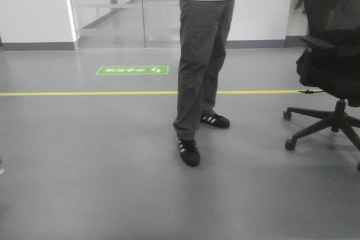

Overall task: Fetch blue bin and place on conveyor start
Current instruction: 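Drive past the person and chairs toward the red conveyor, holding the bin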

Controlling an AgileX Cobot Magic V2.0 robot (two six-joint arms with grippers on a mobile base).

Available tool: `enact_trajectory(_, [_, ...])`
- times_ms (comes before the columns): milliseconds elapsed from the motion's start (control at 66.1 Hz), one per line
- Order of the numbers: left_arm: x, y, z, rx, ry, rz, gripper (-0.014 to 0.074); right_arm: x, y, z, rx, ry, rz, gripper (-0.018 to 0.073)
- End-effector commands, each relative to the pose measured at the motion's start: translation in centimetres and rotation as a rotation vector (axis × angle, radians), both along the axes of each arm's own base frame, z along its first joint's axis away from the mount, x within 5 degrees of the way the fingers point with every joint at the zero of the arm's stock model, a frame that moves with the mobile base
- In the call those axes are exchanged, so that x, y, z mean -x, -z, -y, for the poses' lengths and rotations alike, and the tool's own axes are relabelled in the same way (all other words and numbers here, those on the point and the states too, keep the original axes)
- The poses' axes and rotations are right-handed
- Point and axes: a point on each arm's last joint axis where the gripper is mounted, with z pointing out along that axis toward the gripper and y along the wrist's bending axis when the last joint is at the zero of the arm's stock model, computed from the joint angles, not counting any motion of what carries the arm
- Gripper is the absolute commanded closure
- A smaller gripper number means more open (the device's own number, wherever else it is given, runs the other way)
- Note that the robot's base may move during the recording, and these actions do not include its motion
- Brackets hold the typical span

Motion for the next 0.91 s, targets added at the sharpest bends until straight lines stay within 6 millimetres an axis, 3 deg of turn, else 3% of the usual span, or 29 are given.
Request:
enact_trajectory(0, [0.6, -1.5, -0.4, 0.018, -0.016, 0.097, 0.0708, 0.4, -0.7, 0.6, 0.053, 0.001, 0.044, 0.0712])
enact_trajectory(499, [0.6, -1.5, -0.4, 0.018, -0.016, 0.097, 0.0708, -0.1, -0.4, 0.5, 0.054, 0.002, 0.042, 0.0712])
enact_trajectory(892, [0.6, -1.5, -0.4, 0.018, -0.016, 0.097, 0.0708, -2.9, 1.3, 0.1, 0.053, 0.008, 0.03, 0.0712])
